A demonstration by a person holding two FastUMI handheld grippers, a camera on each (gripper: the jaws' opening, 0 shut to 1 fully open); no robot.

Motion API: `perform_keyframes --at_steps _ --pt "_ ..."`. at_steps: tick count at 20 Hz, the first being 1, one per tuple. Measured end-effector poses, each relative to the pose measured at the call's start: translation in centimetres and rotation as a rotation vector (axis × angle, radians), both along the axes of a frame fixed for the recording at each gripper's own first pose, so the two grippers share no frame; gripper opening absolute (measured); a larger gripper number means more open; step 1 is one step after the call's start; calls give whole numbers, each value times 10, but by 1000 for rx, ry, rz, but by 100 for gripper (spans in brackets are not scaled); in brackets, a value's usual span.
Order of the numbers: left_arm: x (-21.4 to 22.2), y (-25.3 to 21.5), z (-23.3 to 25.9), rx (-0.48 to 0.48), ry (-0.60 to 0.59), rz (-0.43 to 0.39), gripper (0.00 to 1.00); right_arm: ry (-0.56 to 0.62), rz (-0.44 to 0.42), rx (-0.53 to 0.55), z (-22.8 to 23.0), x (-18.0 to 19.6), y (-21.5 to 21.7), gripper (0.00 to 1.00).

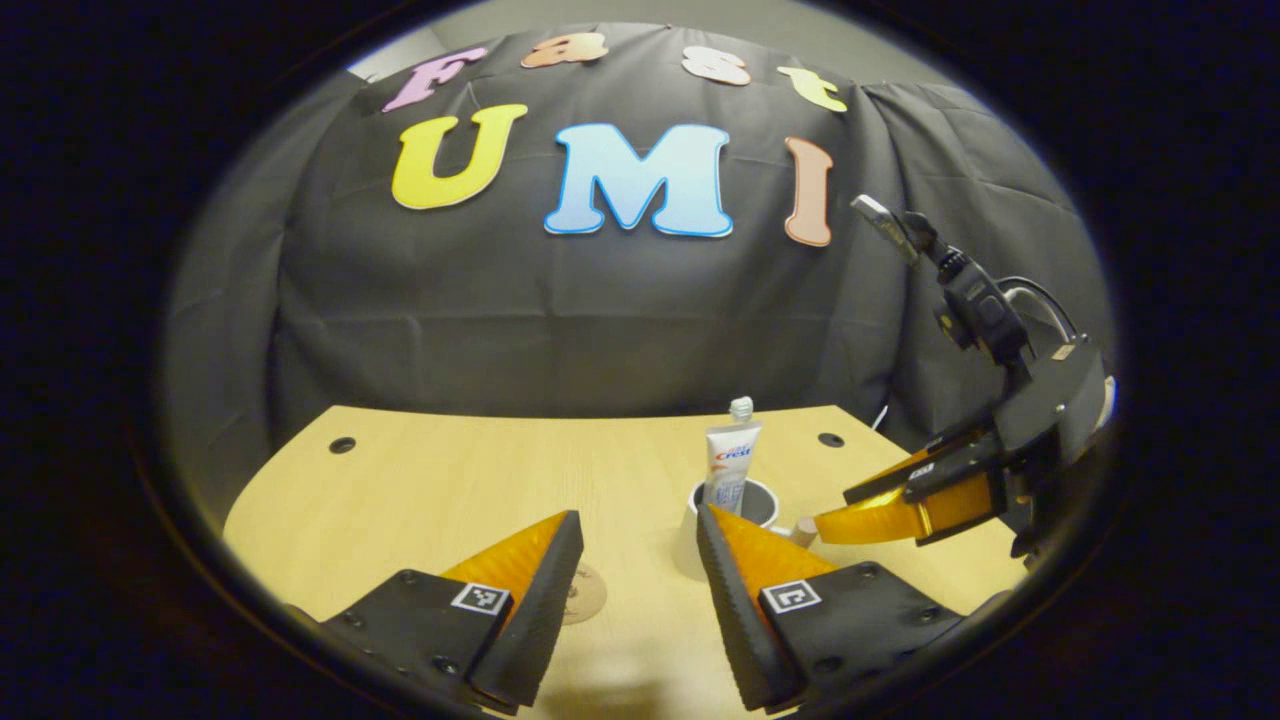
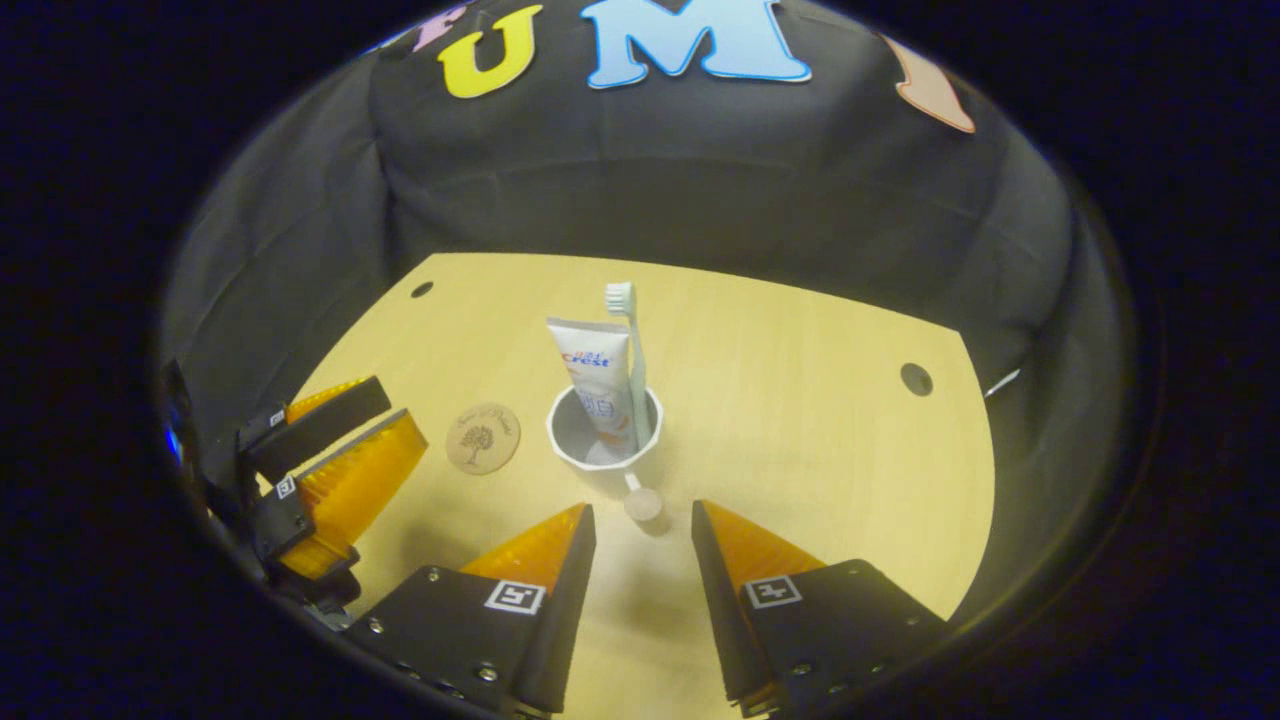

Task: Put the toothbrush and toothpaste on the desktop into the cup, then pick up the cup and place it on the coaster on the desktop.

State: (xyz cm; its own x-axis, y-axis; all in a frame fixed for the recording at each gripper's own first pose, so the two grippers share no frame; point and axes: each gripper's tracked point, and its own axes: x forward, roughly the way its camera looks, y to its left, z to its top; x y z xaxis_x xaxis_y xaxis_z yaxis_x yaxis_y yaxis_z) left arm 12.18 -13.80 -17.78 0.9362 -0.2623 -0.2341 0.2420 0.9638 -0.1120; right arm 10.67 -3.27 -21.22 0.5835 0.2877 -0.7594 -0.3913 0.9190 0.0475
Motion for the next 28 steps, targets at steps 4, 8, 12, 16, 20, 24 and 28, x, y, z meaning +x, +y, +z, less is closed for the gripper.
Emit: perform_keyframes --at_steps 4,8,12,16,20,24,28 --pt "-10 27 -9 14 30 47 78 52 84 -73 -13 15 6 56" --pt "-15 51 -23 24 71 99 78 100 154 -132 -25 22 11 56" --pt "-19 70 -31 28 100 148 78 152 198 -176 -42 24 13 56" --pt "-26 88 -40 31 127 190 78 180 220 -199 -56 27 14 56" --pt "-31 102 -46 35 148 224 78 221 217 -184 -64 28 17 39" --pt "-35 108 -50 29 164 245 78 231 214 -186 -63 28 15 26" --pt "-37 107 -50 26 165 253 78 221 208 -174 -61 29 17 19"
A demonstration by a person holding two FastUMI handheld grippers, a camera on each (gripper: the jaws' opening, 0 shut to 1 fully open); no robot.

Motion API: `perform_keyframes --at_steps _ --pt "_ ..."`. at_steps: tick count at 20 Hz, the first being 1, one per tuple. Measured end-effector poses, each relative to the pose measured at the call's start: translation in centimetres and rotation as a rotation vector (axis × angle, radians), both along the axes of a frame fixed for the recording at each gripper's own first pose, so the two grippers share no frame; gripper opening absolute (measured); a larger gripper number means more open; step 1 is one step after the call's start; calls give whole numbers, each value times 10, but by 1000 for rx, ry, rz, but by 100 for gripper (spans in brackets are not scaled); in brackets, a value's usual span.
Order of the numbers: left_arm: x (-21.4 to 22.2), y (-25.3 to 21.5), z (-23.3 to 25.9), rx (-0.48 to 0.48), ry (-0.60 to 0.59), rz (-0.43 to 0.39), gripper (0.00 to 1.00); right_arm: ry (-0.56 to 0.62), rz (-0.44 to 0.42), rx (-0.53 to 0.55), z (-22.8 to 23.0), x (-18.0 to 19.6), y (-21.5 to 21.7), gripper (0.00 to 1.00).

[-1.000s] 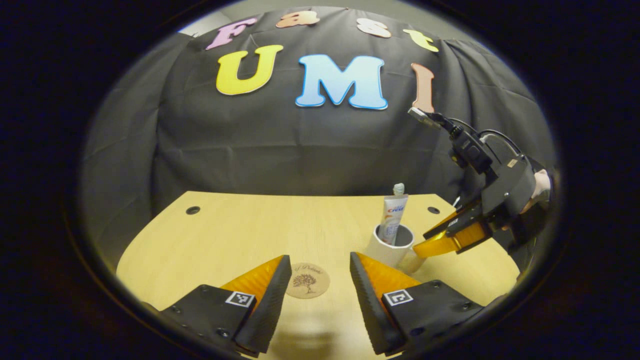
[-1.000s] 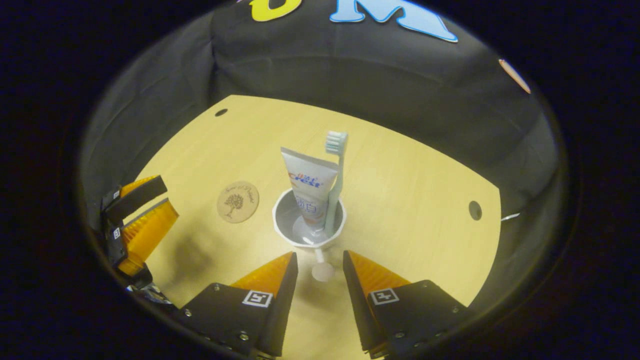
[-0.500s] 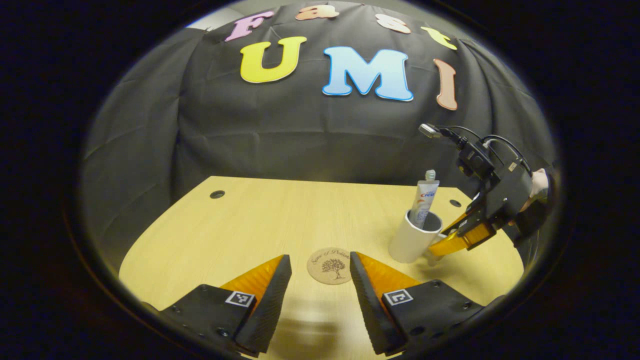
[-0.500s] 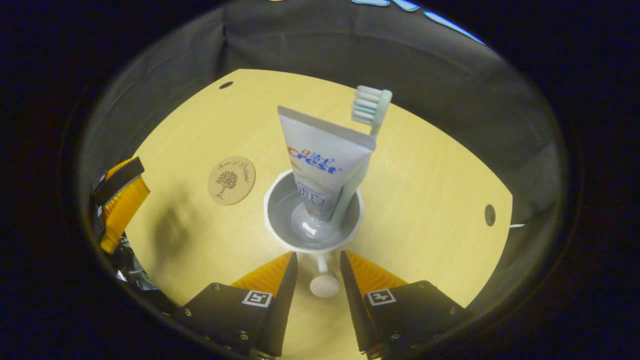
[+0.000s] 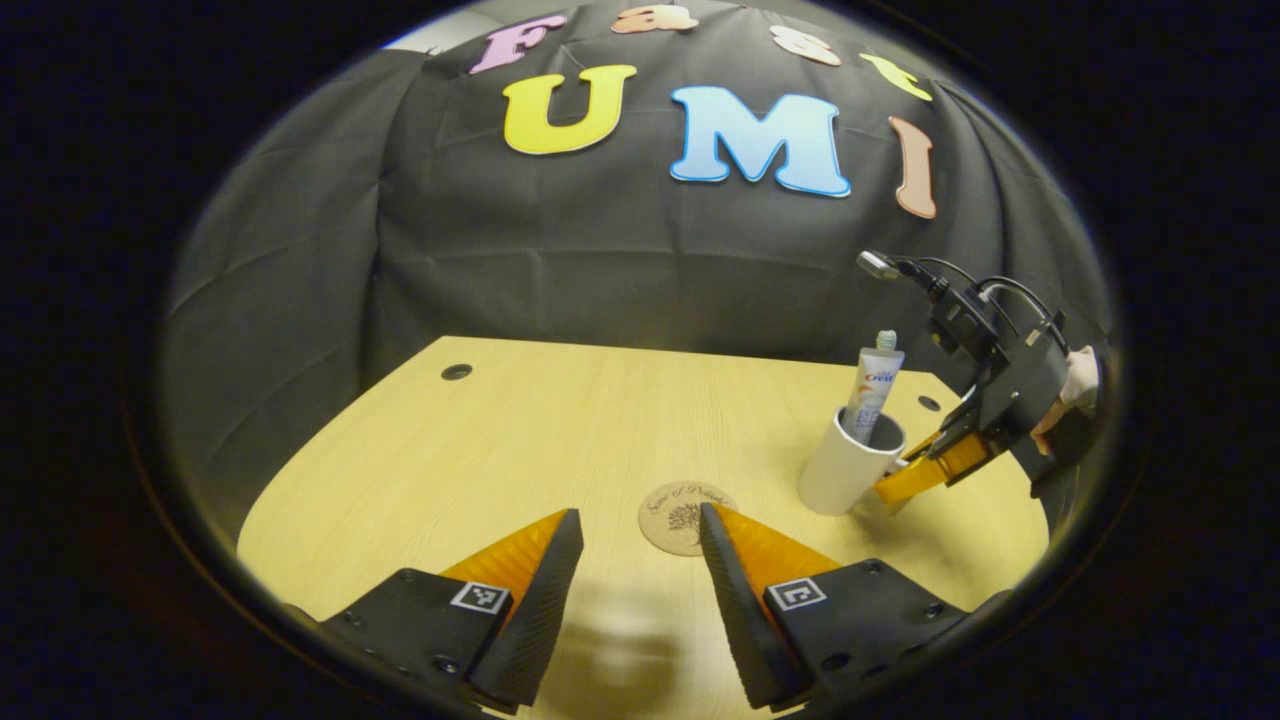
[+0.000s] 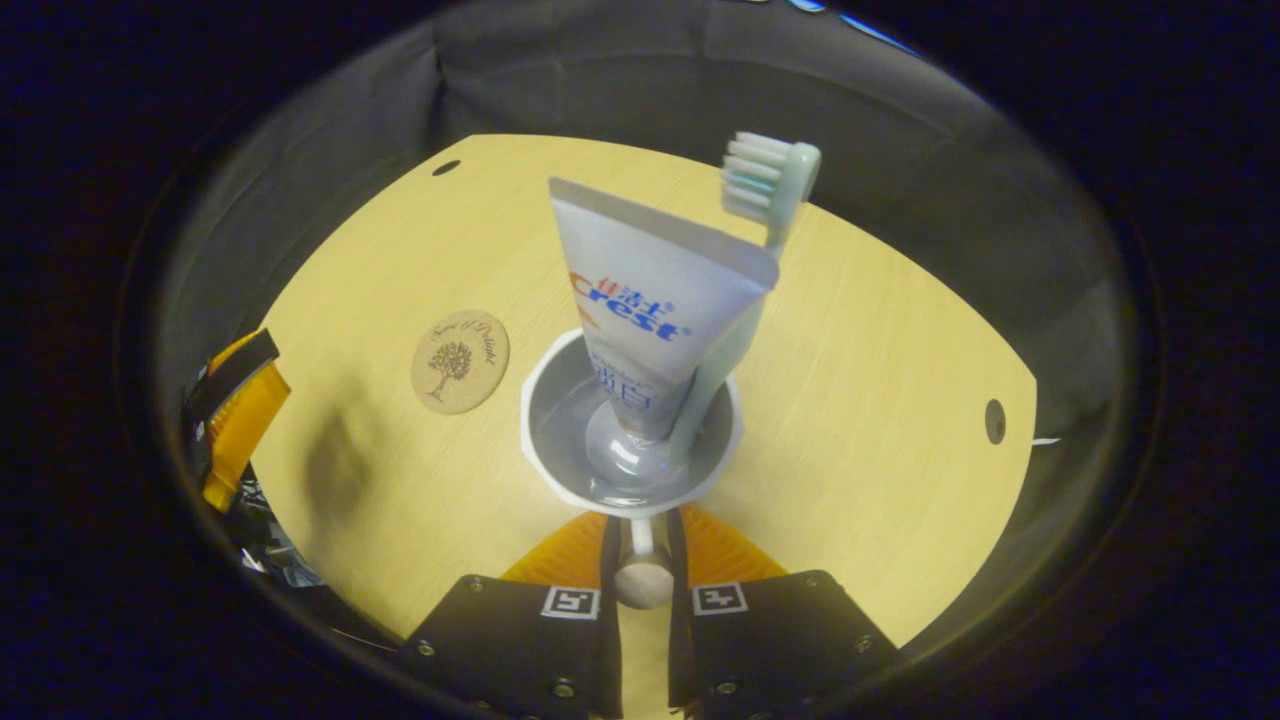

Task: Put the toothbrush and toothpaste on the desktop into the cup, then pick up the cup and place it on the coaster on the desktop.

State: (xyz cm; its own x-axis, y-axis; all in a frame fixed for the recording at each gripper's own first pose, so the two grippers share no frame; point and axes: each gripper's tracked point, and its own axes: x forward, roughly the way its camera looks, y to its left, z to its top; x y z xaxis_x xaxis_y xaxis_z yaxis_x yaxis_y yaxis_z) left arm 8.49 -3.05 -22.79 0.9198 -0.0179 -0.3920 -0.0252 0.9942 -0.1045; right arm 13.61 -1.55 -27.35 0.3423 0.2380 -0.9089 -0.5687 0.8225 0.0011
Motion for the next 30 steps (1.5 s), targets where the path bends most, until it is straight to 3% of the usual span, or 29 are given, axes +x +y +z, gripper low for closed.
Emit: perform_keyframes --at_steps 8,19,30 --pt "-7 7 2 -4 3 11 80 -28 -6 40 11 0 13 19" --pt "-21 42 1 -1 8 33 78 -34 6 87 8 -7 68 19" --pt "-38 80 -2 6 14 66 78 -35 91 83 10 -14 127 19"
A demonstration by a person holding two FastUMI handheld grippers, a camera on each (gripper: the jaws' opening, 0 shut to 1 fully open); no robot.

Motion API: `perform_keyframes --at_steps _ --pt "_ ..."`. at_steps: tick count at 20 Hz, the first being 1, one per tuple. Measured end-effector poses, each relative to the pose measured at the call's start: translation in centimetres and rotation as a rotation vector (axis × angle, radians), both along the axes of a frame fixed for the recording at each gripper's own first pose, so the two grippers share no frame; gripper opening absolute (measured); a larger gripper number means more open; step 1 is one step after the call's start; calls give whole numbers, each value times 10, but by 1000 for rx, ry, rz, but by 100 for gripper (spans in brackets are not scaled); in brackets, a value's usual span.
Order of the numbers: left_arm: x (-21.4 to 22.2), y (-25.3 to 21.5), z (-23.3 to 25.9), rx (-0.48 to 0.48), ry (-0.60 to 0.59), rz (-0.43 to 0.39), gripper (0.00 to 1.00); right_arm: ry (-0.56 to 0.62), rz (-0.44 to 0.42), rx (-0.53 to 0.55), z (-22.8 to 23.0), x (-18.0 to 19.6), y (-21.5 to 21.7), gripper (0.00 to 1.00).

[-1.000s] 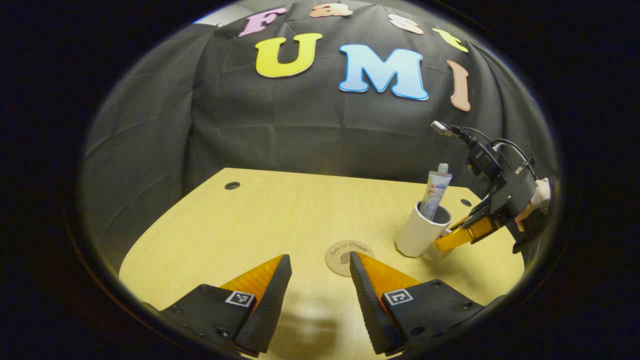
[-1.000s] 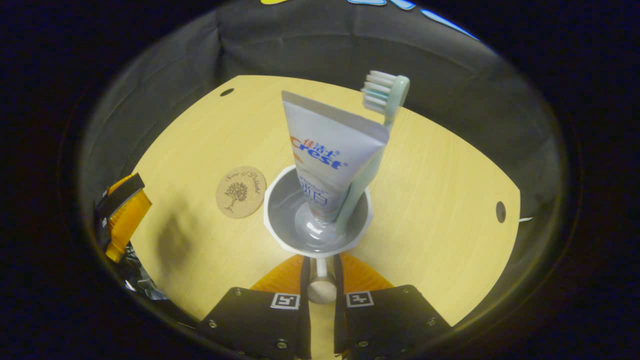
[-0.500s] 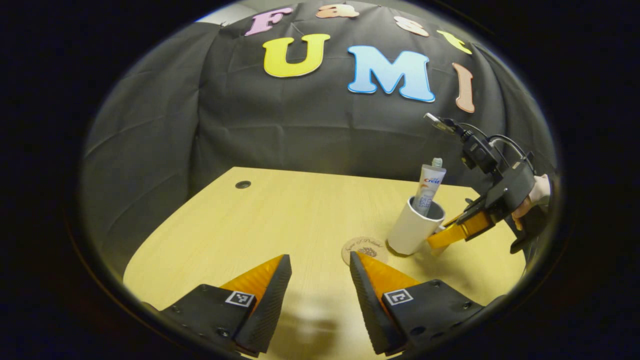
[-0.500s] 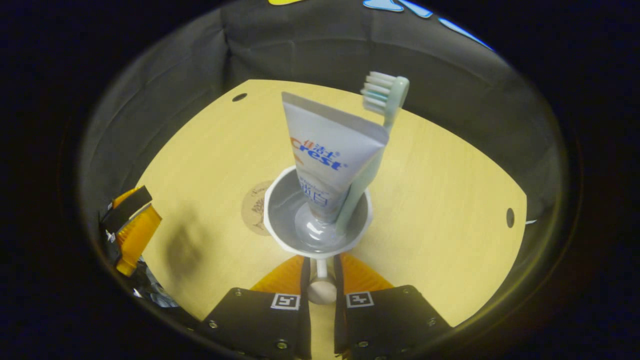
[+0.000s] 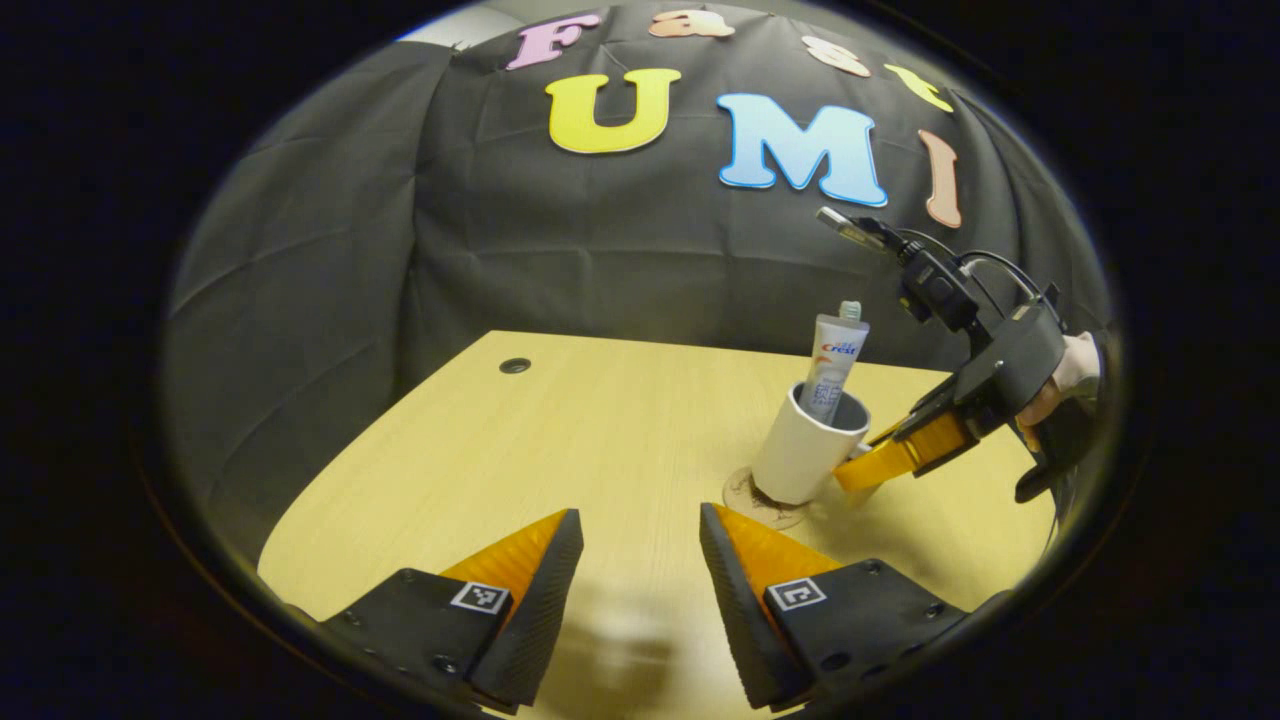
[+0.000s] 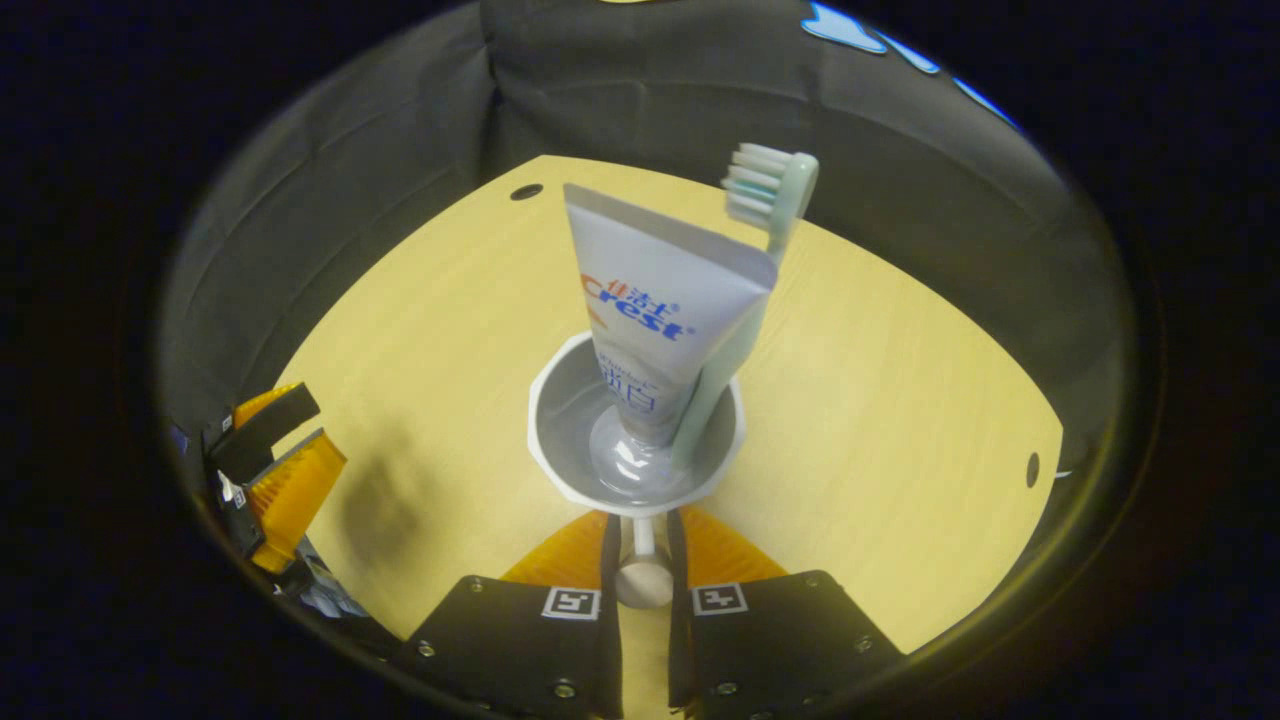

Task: Put the toothbrush and toothpaste on the desktop into the cup, then pick up the cup and place it on the coaster on the desktop.

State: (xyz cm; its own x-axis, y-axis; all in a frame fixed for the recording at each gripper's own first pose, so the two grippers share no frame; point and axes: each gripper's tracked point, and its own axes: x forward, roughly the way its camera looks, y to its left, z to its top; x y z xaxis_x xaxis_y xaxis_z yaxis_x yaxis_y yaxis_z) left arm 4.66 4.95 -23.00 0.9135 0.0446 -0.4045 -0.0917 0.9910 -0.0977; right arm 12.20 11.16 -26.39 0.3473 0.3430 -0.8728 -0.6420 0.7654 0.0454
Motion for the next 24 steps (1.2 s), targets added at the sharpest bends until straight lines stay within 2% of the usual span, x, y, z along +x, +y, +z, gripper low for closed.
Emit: perform_keyframes --at_steps 10,15,18,19,20,24 --pt "-11 17 -1 -10 5 25 78 -17 25 -79 -9 -6 3 19" --pt "-15 13 -4 -18 7 23 78 -14 -9 -53 -8 -5 6 19" --pt "-16 10 -4 -17 9 17 78 -10 -12 -52 -8 -8 0 30" --pt "-15 10 -1 -14 8 16 78 -4 -11 -38 -9 -13 3 44" --pt "-16 9 -2 -11 6 13 80 -14 -16 -30 -8 -16 3 51" --pt "-16 -4 5 -10 4 -13 78 -64 -61 19 10 -17 -5 50"
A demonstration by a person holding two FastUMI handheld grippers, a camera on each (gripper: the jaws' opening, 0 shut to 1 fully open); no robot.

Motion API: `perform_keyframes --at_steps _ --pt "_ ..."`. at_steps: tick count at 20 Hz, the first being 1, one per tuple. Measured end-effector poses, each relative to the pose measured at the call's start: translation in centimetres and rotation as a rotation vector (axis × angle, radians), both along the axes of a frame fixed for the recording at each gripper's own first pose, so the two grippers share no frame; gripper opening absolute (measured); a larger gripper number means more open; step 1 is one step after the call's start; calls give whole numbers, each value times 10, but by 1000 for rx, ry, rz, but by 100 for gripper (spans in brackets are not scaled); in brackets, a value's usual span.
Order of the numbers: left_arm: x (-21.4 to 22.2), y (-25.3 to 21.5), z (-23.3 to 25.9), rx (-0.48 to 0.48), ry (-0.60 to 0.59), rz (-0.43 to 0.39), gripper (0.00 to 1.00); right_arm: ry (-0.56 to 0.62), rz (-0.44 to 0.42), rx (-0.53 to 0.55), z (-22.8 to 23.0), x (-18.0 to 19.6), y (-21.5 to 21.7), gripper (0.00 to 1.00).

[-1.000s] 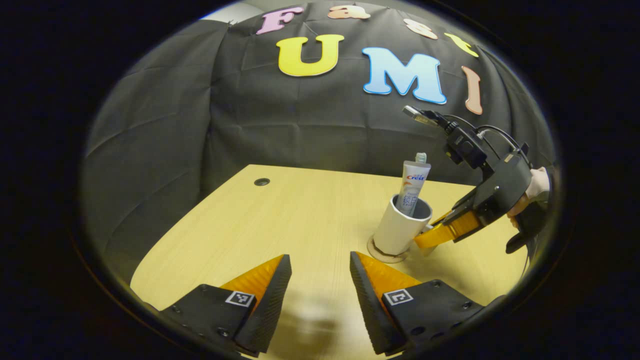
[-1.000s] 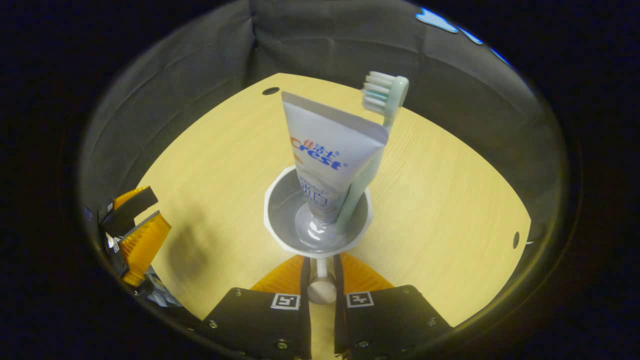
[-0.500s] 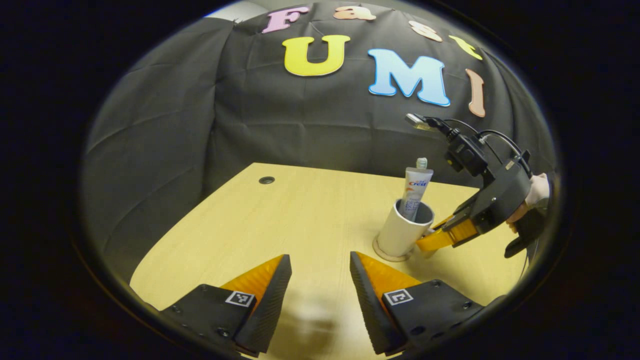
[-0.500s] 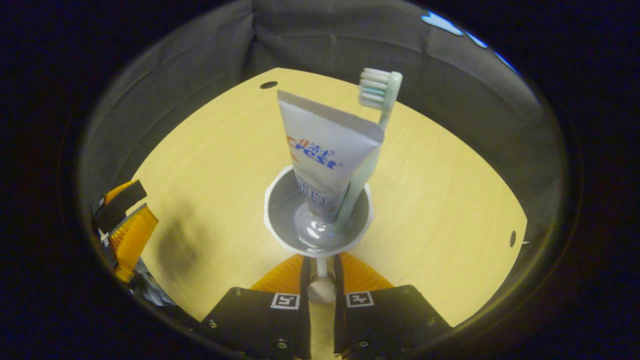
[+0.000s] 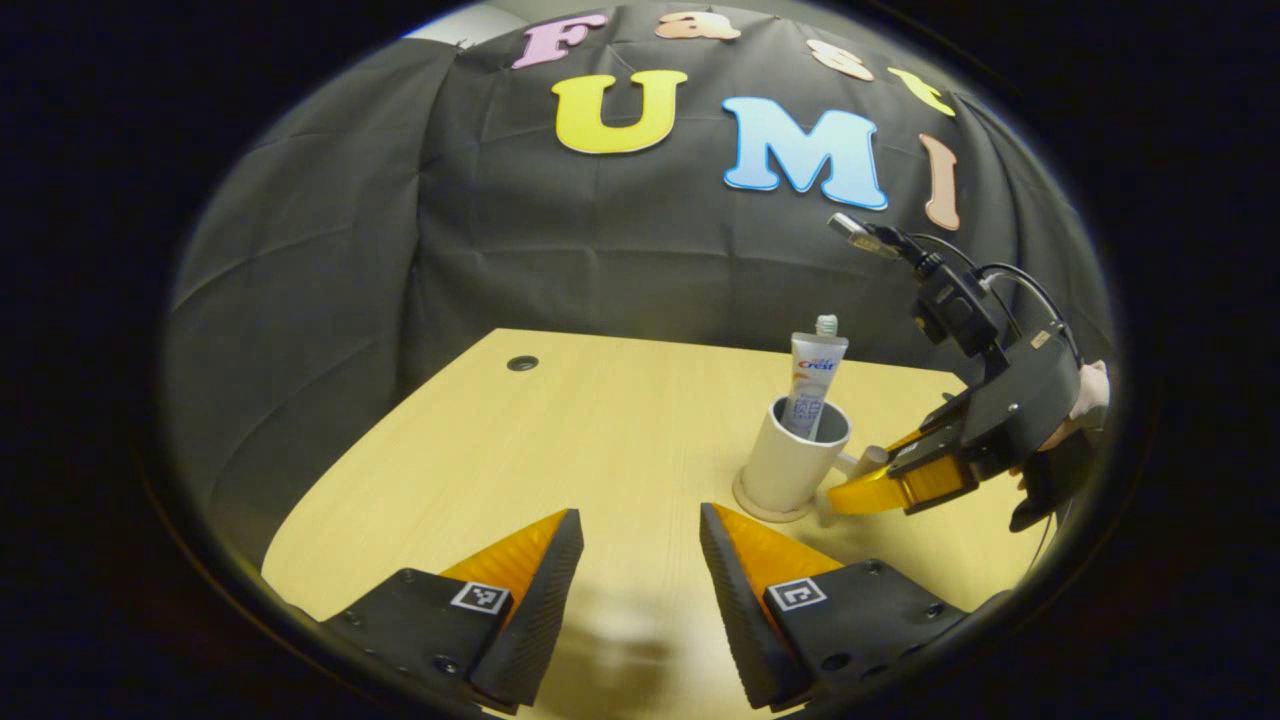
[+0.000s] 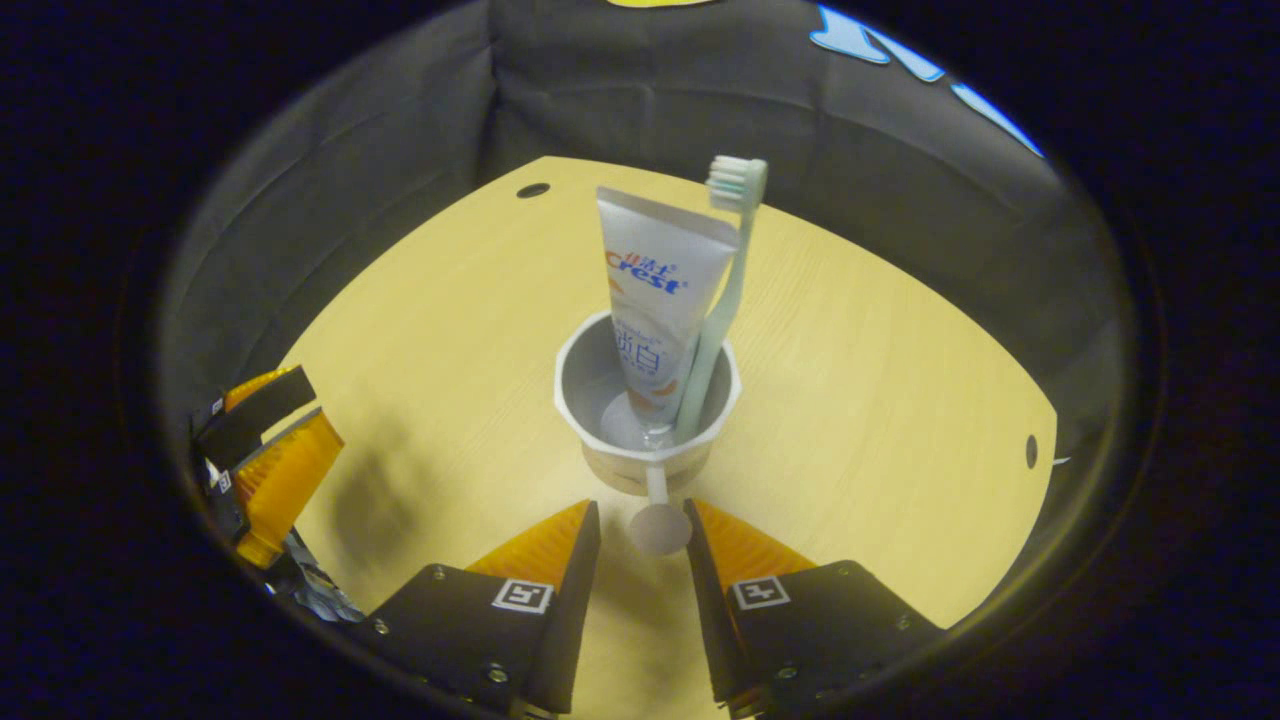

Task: Put the toothbrush and toothpaste on the desktop into the cup, then pick up the cup and place it on the coaster on the desktop.

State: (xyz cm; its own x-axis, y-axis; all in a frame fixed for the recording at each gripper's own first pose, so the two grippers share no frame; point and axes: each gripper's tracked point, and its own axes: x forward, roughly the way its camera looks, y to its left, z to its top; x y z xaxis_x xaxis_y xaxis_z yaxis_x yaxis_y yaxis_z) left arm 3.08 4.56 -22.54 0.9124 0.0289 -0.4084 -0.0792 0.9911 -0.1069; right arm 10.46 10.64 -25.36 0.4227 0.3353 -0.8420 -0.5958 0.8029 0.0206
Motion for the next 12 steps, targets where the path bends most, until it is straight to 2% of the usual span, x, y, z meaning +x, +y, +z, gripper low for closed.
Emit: perform_keyframes --at_steps 6,12 --pt "13 -33 48 28 -77 -78 80 -126 -139 104 48 -11 -31 50" --pt "31 -64 124 61 -198 -160 79 -380 -305 231 139 -9 -66 49"
